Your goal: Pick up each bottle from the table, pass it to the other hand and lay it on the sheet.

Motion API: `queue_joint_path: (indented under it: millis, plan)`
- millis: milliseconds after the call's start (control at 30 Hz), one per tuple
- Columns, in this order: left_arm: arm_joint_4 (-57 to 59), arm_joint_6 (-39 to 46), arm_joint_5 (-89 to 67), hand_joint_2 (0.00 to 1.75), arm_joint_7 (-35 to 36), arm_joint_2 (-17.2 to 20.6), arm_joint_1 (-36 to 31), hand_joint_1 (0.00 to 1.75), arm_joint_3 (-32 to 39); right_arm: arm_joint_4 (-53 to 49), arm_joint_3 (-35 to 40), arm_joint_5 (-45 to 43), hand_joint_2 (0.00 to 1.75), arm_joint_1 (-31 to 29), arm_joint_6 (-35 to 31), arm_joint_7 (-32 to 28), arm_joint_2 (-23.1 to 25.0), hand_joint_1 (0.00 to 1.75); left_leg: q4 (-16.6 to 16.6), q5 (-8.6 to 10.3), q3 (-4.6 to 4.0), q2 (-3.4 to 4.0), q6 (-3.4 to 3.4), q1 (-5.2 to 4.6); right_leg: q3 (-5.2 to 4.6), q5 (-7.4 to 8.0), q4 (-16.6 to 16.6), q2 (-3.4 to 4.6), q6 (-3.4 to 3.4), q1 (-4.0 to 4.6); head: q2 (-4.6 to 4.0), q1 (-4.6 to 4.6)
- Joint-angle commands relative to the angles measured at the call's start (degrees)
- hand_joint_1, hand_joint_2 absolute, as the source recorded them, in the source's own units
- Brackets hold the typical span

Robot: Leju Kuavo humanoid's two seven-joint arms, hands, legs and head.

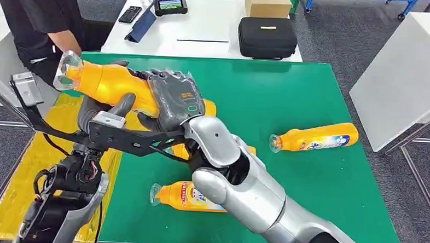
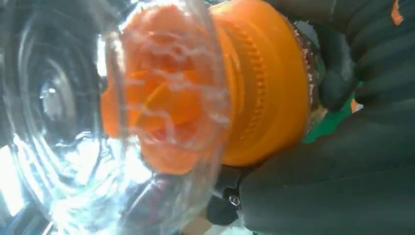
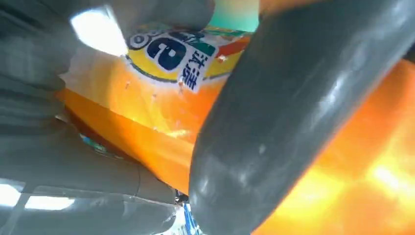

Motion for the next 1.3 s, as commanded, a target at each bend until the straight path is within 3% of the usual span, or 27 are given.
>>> queue_joint_path:
  millis: [33, 67, 300, 433, 600, 833, 867, 933, 1133, 1300]
  plan:
    - [-0.64, -1.8, -0.4, 1.75, -0.29, 0.23, -1.52, 1.75, 1.99, 3.7, 3.49, 2.44, 1.75, -0.81, 3.13, -1.31, -4.11, 0.0, -0.03, -0.05, 0.19, -0.05, -0.16, 0.12, 0.26, -0.04, -0.11, -0.13, 0.01, 0.11, 0.0, 0.02]
    - [-0.73, -1.87, -0.7, 1.75, -0.43, 0.24, -1.46, 1.75, 2.11, 3.83, 3.52, 3.61, 0.0, -0.95, 3.09, -0.55, -4.29, 0.0, -0.01, -0.03, 0.11, -0.05, -0.14, 0.08, 0.16, -0.03, -0.07, -0.11, 0.01, 0.07, 0.0, 0.0]
    - [-3.79, -4.3, -5.1, 1.75, -2.58, 2.34, 3.4, 1.75, 13.82, 1.64, -8.38, 12.53, 0.0, 3.08, 4.7, -2.53, -13.19, 0.0, -0.1, -0.09, 0.41, -0.02, -0.27, 0.2, 0.52, -0.05, -0.25, -0.16, 0.04, 0.18, 0.0, 0.02]
    - [-3.35, -5.29, -5.24, 1.75, -1.81, 1.71, 3.11, 1.75, 15.03, -0.73, -11.52, 14.21, 0.0, 4.44, 7.1, -4.06, -13.2, 0.0, 0.03, 0.04, 0.04, -0.5, -0.1, 0.05, 0.19, -0.04, -0.07, -0.48, 0.05, 0.04, 0.0, 0.11]
    - [-3.28, -4.67, -6.59, 1.75, -2.12, 2.06, 3.51, 1.75, 14.89, -1.83, -12.6, 14.96, 0.0, 5.26, 7.16, -3.58, -13.15, 0.0, 0.01, -0.01, 0.07, -0.16, -0.13, 0.03, 0.17, -0.05, -0.05, -0.25, 0.01, 0.0, 0.0, 0.02]
    - [0.09, -2.4, -17.57, 1.75, -5.31, 4.2, 4.62, 1.75, 18.88, -18.81, -24.25, 12.76, 0.0, 11.84, 8.06, -6.53, -18.65, 0.0, 0.01, 0.03, -0.02, -0.3, -0.09, 0.0, 0.08, -0.05, -0.06, -0.38, 0.02, -0.02, 0.0, 0.02]
    - [0.09, -2.4, -17.57, 1.75, -5.31, 4.2, 4.62, 1.75, 18.88, -18.81, -24.25, 12.76, 0.0, 11.84, 8.06, -6.53, -18.65, 0.0, 0.05, -0.09, 0.2, -0.37, -0.26, 0.11, 0.38, -0.18, -0.09, -0.53, 0.04, 0.09, 0.0, 0.0]
    - [0.41, -2.46, -17.71, 1.75, -5.31, 4.13, 4.14, 1.75, 19.06, -19.49, -24.56, 12.82, 0.0, 12.06, 8.89, -6.57, -18.34, 0.0, 0.01, 0.04, -0.08, -0.24, -0.07, -0.03, 0.0, -0.03, -0.04, -0.3, 0.02, -0.03, 0.0, 0.0]
    - [0.15, -2.48, -17.84, 1.75, -5.24, 3.9, 4.24, 1.75, 18.88, -18.63, -24.2, 13.1, 0.0, 11.9, 8.97, -6.58, -17.83, 0.0, 0.01, 0.02, -0.03, -0.16, -0.1, -0.01, 0.05, -0.02, -0.06, -0.25, 0.02, -0.02, 0.0, 0.02]
    - [3.78, 10.16, -53.73, 1.75, -9.22, 6.68, 3.43, 1.75, 20.05, -27.02, -31.11, 8.92, 0.0, 15.62, 6.88, -9.83, -18.3, 0.0, 0.02, -0.01, 0.02, -0.26, -0.15, 0.03, 0.12, -0.08, -0.06, -0.37, 0.01, 0.02, 0.0, 0.02]
